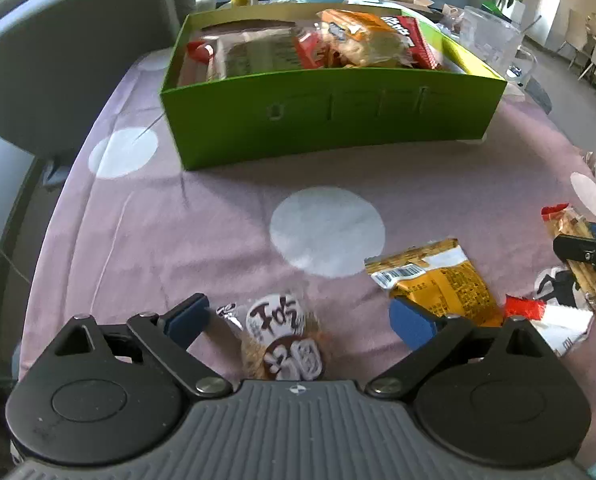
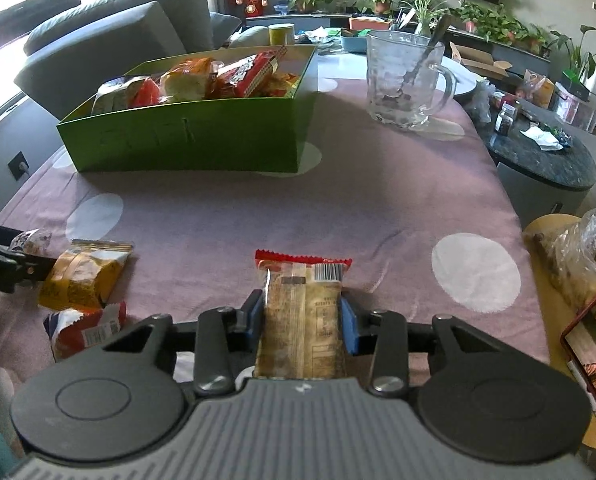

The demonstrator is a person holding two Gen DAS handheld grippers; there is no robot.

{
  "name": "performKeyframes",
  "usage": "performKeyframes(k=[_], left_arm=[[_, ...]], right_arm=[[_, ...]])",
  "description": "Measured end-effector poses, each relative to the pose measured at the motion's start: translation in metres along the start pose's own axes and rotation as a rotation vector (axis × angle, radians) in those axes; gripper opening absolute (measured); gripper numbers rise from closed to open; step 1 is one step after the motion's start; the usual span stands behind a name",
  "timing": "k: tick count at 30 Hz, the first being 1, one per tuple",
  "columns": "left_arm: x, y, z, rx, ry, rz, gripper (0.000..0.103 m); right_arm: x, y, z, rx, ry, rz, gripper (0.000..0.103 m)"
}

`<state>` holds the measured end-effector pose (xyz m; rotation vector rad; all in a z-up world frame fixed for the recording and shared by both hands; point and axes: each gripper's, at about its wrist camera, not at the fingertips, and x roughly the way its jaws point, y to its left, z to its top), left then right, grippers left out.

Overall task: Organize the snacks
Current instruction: 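Grasp the biscuit packet with the right gripper while the left grasps the round pastry packet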

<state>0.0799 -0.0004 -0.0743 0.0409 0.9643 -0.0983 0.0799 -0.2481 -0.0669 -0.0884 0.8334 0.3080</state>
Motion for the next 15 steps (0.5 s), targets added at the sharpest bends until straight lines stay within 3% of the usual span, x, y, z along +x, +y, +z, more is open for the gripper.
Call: performKeyframes(k=[10,12,15], left_arm=[[0.008,-0.018,0.011,0.069,-0.053,-0.018,0.073],[0.005,-0.019,0.008,0.080,-0.055,-0.006,0.074],[0.000,-0.017,0.001,0.083,-0.062,0.036,0.084]], right_arm=[[-0.001,0.001,-0.001,-0.004,0.000,-0.003,0.081],[-0.001,0.001,-0.001,0.000,0.000,0.000,0.082],[-0.001,0.000,-0.001,-0.001,-0.005,-0.007,0.084]])
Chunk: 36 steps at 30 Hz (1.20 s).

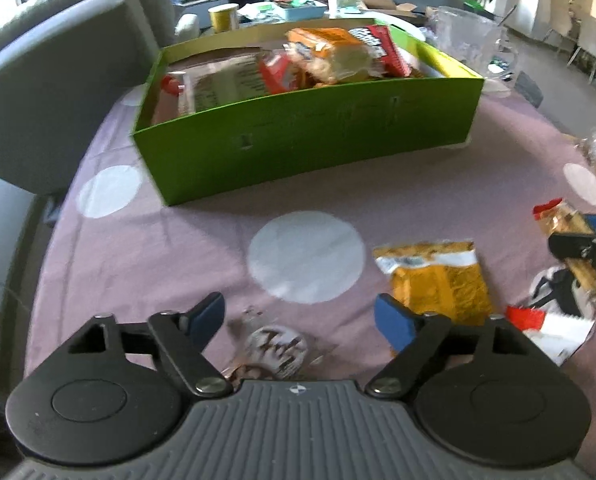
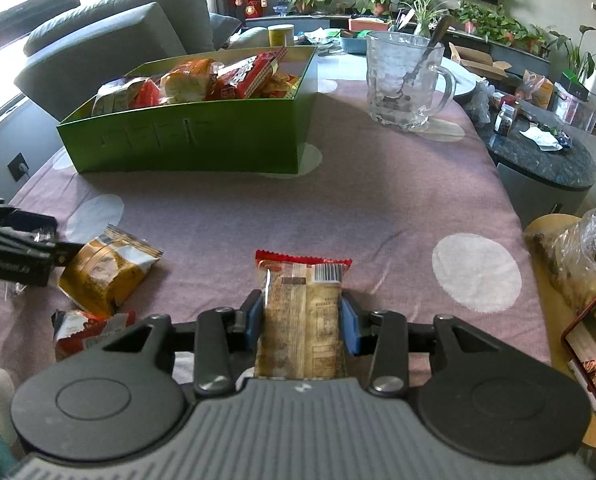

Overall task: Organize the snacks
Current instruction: 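Grasp the biscuit packet with the right gripper while the left grasps the round pastry packet, then carry both held packets over the green box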

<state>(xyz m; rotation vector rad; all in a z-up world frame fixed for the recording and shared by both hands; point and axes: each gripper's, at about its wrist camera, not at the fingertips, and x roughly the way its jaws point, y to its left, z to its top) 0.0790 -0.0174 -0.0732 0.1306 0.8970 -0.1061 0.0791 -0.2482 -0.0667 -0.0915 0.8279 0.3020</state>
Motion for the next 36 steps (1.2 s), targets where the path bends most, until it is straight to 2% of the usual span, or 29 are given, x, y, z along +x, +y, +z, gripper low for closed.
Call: performKeyframes(k=[7,12,13,15,17,18,26,36], left_arm=[[-0.013,0.006,-0.018,0.063,-0.008,-0.012,0.084],[-0.016,0.010,-0.023,0.069,-0.020,-0.027,0.084],[-0.015,0.011,-0.023,0.067,-0.021,-0.032,0.081],[-0.016,0.012,-0.023,0.054,-0.025,-0.064,0.064],[-0.018,0.013,-0.022,0.051,-0.027,-0.082,0.040],[-0.019,0.013,-0.021,0.057,-0.030,-0.084,0.037],[-0.030,0.016,-0.015,0.036,-0.059,-0.087,0.034],[-0.049,0.011,0.020,0.045,-0.157,-0.094,0.034]], right_arm=[[0.001,0.000,0.000,0.000,0.000,-0.001,0.095],[0.003,0.000,0.000,0.003,0.005,-0.006,0.097],[0.003,0.000,0.000,0.002,0.005,-0.008,0.097],[0.004,0.001,0.000,-0.002,0.005,-0.014,0.096],[0.005,0.002,0.000,-0.007,0.005,-0.020,0.097],[0.005,0.003,0.000,-0.013,0.003,-0.023,0.096],[-0.005,0.005,0.004,-0.003,-0.021,-0.008,0.093],[-0.028,0.018,0.041,-0.003,-0.149,0.040,0.093]])
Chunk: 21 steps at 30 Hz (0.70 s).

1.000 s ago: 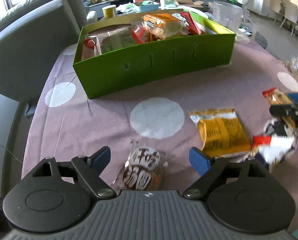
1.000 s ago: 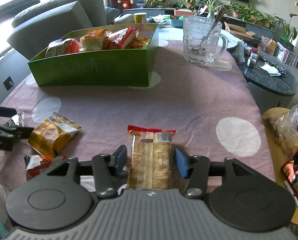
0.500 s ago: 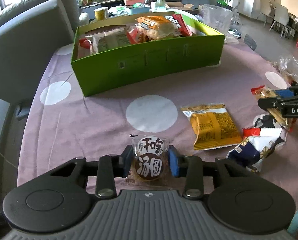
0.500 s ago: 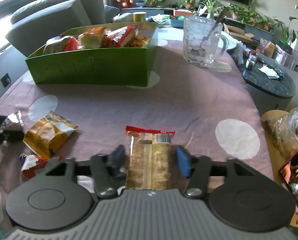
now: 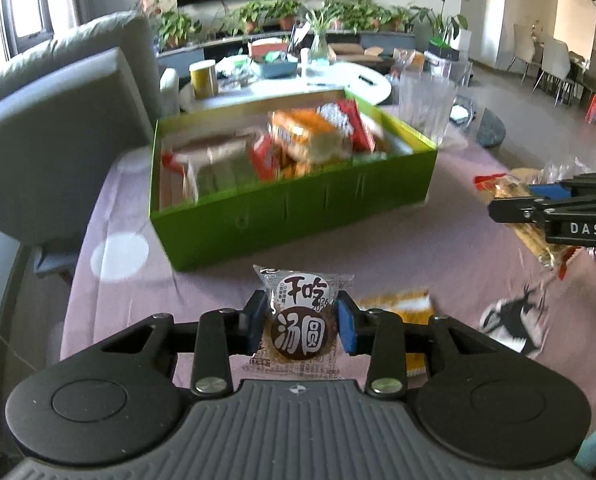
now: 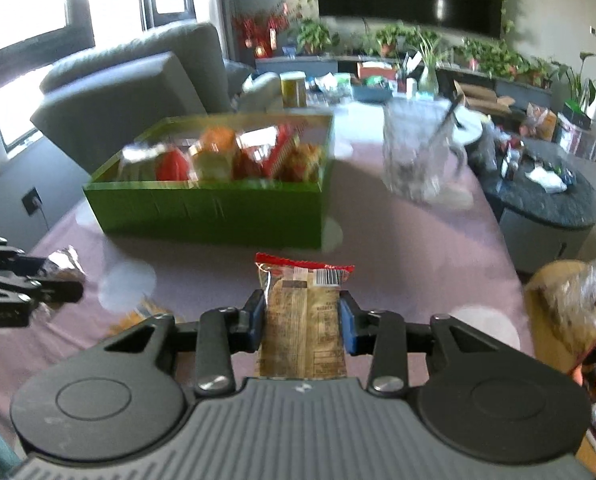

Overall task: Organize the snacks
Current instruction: 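Carry both held packets over the green box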

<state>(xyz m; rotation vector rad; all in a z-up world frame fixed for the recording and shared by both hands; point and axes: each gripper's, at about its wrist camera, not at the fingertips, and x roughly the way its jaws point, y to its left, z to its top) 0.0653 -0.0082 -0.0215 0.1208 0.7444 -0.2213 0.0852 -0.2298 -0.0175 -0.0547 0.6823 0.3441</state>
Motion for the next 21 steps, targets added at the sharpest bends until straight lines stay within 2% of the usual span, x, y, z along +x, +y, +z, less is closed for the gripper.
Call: performKeyframes(k=[6,13,21], left_arm=[[0.002,-0.001,0.028,-0.002,-0.044,0.003,0.034],[0.008,0.007,0.065,-0.019,-0.087,0.016,0.034],[0.027,0.020,0.109,-0.039,-0.109,0.049,0.034]], right_arm=[[0.001,0.011,0.030,-0.010,-0.075,0.022,0.093],[0.014,0.018,0.063,-0.004,-0.124,0.029,0.093],[0.037,0.009,0.101,0.052,-0.134,0.023,0.093]])
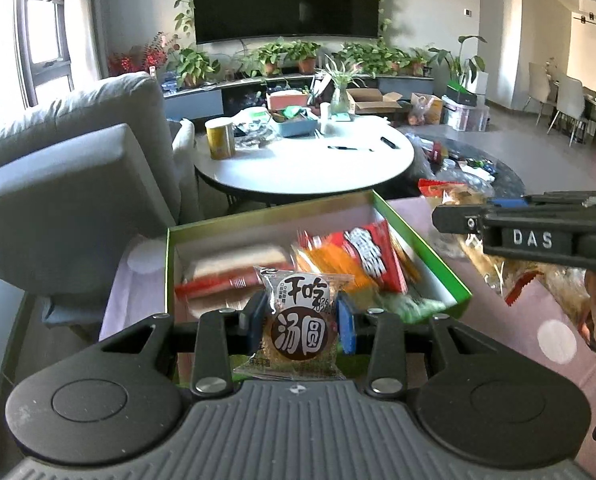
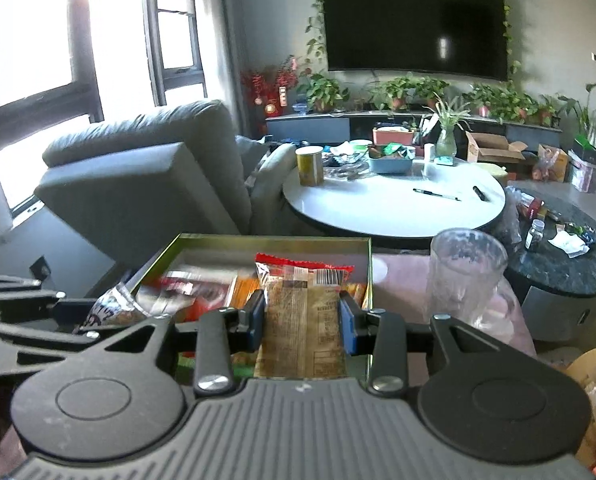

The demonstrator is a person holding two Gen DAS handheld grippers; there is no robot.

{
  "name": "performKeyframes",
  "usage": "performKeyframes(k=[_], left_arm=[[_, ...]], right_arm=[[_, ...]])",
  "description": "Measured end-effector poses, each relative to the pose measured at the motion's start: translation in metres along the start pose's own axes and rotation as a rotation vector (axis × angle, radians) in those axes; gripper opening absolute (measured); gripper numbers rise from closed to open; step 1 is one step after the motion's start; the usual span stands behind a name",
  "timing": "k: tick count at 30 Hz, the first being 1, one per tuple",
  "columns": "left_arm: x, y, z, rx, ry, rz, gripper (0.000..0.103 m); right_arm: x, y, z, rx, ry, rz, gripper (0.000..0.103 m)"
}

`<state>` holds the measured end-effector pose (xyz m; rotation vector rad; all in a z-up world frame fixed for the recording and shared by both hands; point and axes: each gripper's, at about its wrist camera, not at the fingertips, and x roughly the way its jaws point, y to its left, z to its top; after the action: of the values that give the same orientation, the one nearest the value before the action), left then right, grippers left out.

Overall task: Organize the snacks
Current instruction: 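Carry both held packets over the green box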

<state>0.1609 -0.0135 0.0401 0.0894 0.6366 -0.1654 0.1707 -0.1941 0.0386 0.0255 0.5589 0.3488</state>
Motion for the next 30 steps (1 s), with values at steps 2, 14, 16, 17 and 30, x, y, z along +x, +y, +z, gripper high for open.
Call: performKeyframes(k=[2,14,16,17,30], left_arm=[[0.006,0.002,0.008,0.001,-0.002,0.010,0.034],[0.046,0.005,0.039,-0.051,0.023,0.009,0.034],[0.054,0.006,0.041,-0.052,0.033,0.010,0.034],[0.056,0.006,0.041,-0.053,0.038,0.010,0.034],[0.088,0.013,0.043,-0.082,0.095,0.018,0.034]], right_arm=[[0.010,-0.004,0.011,0.013,0.004,-0.002,0.093],[0.056,-0.011,0.033,0.061,0.069,-0.047,0.093],[0.064,-0.014,0.032,0.073,0.083,-0.045,0.093],[0.066,-0.016,0.032,0.082,0.088,-0.039,0.093],[0.089,-0.032,0.035,0.192,0.133,0.011,0.093]])
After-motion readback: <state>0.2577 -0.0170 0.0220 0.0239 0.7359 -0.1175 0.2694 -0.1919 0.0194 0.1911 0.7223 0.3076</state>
